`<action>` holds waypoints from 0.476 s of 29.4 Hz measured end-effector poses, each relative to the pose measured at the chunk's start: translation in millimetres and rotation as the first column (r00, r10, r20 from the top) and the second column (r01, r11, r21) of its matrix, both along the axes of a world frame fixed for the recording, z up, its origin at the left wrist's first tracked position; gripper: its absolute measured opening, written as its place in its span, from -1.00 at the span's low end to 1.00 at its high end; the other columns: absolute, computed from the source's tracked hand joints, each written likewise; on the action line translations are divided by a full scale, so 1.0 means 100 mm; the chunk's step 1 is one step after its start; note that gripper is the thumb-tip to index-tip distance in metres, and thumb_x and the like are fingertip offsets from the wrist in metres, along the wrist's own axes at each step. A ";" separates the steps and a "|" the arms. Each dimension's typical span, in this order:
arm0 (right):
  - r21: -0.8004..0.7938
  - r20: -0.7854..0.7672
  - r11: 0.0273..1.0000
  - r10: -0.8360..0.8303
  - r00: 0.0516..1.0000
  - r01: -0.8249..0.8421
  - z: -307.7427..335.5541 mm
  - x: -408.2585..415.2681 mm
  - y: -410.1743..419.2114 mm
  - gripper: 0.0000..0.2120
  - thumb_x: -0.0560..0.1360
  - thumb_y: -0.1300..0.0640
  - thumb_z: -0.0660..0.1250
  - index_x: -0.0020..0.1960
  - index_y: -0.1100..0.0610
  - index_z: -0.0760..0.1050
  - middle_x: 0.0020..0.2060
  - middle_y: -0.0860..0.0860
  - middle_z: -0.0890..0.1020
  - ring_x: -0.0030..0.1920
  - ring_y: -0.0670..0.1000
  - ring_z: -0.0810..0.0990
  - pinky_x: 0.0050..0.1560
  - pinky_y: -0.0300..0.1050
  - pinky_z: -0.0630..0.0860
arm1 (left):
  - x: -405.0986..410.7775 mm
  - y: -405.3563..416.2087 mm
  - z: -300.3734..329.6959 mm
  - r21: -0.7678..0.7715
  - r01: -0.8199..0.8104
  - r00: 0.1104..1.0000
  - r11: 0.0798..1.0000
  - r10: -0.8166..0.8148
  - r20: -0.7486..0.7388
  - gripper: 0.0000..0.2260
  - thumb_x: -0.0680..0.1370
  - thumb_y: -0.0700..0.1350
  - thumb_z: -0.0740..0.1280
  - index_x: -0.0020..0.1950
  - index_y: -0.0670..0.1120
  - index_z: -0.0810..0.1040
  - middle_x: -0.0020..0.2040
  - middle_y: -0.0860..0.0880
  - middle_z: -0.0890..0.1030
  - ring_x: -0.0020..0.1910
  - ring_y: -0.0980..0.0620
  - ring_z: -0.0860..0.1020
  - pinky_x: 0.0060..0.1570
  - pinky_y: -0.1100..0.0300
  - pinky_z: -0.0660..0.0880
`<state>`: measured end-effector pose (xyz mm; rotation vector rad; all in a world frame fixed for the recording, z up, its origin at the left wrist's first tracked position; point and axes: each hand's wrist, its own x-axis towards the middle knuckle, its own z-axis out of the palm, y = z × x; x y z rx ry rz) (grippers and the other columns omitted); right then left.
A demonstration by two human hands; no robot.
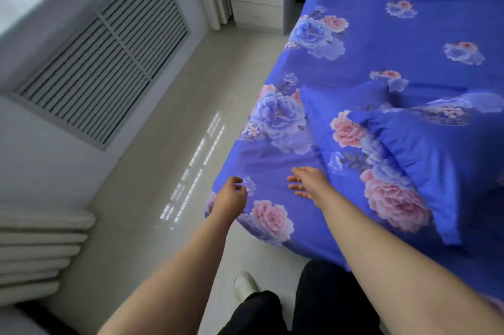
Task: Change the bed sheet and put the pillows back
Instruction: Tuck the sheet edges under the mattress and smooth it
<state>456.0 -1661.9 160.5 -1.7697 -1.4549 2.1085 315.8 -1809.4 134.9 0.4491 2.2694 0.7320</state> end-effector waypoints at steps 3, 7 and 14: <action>0.010 -0.019 0.999 0.033 0.999 -0.033 0.14 -0.64 -0.26 -0.90 0.61 0.10 0.19 0.07 0.10 0.41 -0.15 0.01 0.59 -0.29 -0.05 0.54 -0.24 -0.18 0.41 | -0.66 -0.23 0.12 -0.013 -0.017 1.000 1.000 0.017 0.000 -0.71 0.55 -0.15 0.18 0.26 -0.08 0.46 0.13 -0.06 0.57 0.02 -0.09 0.54 -0.03 0.15 0.40; 0.029 -0.067 0.999 0.044 0.997 -0.042 0.27 -1.41 -0.29 -0.88 0.61 0.10 0.19 0.09 0.11 0.42 -0.09 0.04 0.59 -0.26 -0.04 0.55 -0.21 -0.17 0.43 | -1.30 -0.16 0.20 0.000 0.019 1.000 1.000 -0.019 0.025 -0.72 0.56 -0.15 0.16 0.26 -0.09 0.45 0.06 -0.04 0.57 -0.12 -0.03 0.51 -0.10 0.19 0.40; 0.015 -0.081 0.991 -0.130 0.988 0.131 0.08 -2.45 0.34 -0.87 0.61 0.11 0.19 0.11 0.12 0.42 -0.09 0.06 0.58 -0.27 -0.03 0.53 -0.24 -0.19 0.40 | -2.53 0.70 0.20 -0.028 0.248 0.969 0.968 -0.248 0.007 -0.72 0.58 -0.10 0.13 0.27 -0.06 0.42 0.06 0.00 0.55 -0.16 -0.02 0.52 -0.20 0.24 0.40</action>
